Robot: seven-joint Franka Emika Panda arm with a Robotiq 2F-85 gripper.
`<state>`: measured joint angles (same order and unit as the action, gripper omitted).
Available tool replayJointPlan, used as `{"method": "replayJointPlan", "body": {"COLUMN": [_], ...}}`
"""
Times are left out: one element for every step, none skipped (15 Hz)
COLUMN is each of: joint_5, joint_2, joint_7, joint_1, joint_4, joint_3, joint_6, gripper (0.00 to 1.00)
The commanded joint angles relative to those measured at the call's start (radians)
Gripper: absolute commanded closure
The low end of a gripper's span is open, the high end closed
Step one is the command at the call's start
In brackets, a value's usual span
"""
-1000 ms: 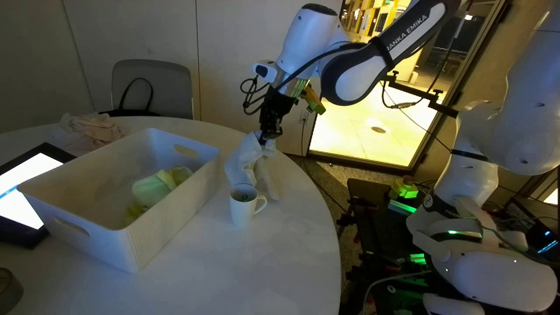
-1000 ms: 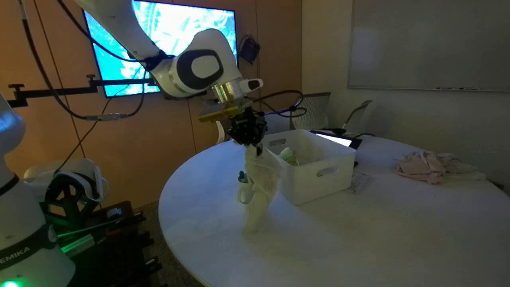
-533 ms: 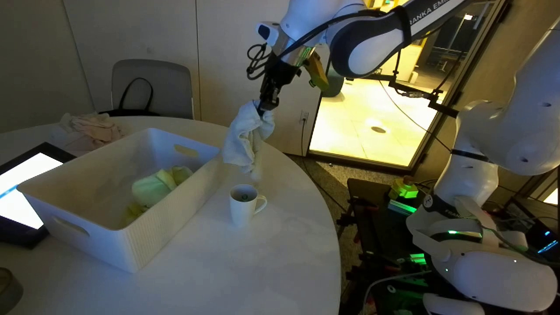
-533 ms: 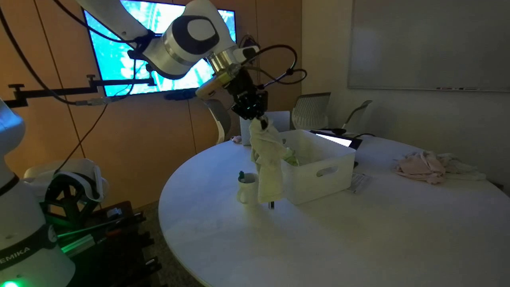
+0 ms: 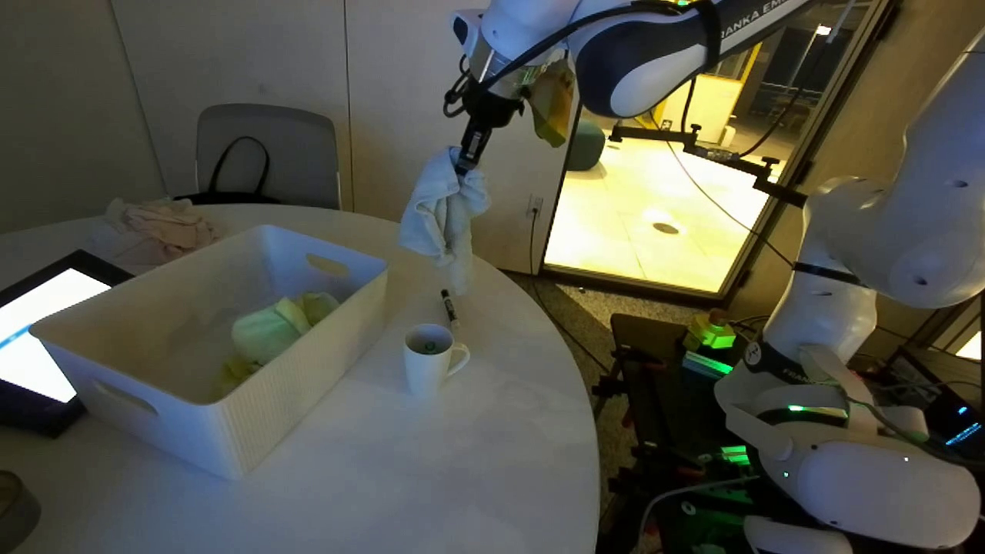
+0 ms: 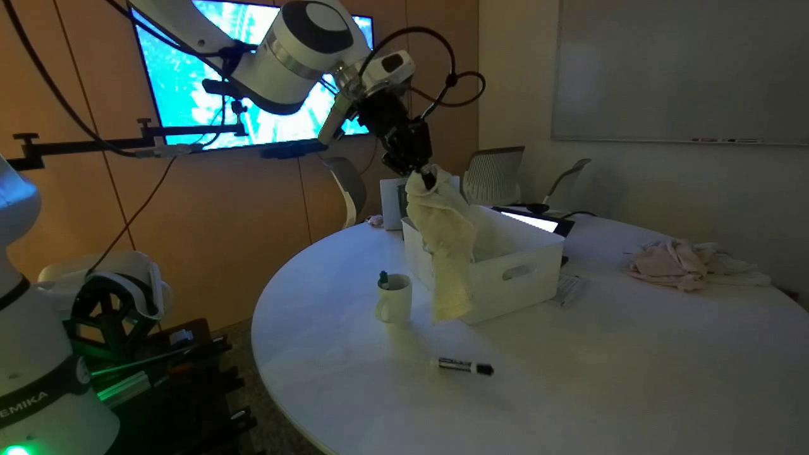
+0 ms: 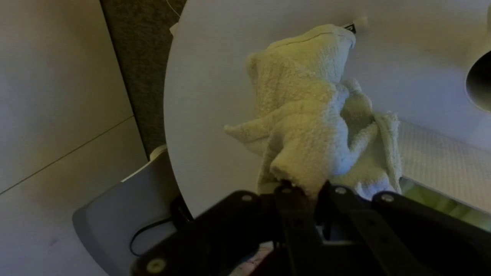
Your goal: Put the cloths in the box and put the markers in the cup
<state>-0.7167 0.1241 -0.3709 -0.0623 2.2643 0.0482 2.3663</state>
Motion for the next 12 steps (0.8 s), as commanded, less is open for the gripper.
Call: {"method": "replayJointPlan", "body": {"joint_5": [-0.011,-0.013,-0.015,-0.011,-0.016,-0.017,-0.018,-0.019,-0.028,-0.032,-0.04,-0.055], "joint_2": [-0.011,-0.009,-0.01,-0.011,-0.005,-0.003,-0.007,-0.012,-0.029,-0.028,-0.04,-0.061], "joint_7": [-0.01,-0.005,-0.002,0.009,0.007,0.012,0.019,0.024,0.023,0.027,0.034,0.032], "joint_1": [0.025,0.034,0.041,0.052,0.061,0.07,0.079,0.088,0.094,0.102,0.11,0.113], "joint_4": [-0.054,-0.061,-0.071,-0.079,-0.085,-0.092,-0.104,-0.117,-0.135,-0.142,-0.158,-0.179], "joint_3": [0.014,0.02,0.024,0.031,0.039,0.047,0.053,0.061,0.066,0.072,0.077,0.081], "joint_6": [-0.062,-0.07,-0.074,-0.074,-0.078,-0.072,-0.067,-0.062,-0.044,-0.032,-0.012,0.011], "gripper": [0.97,0.97,0.97,0.97,0.97,0.97,0.97,0.97,0.97,0.97,0.97,0.97]}}
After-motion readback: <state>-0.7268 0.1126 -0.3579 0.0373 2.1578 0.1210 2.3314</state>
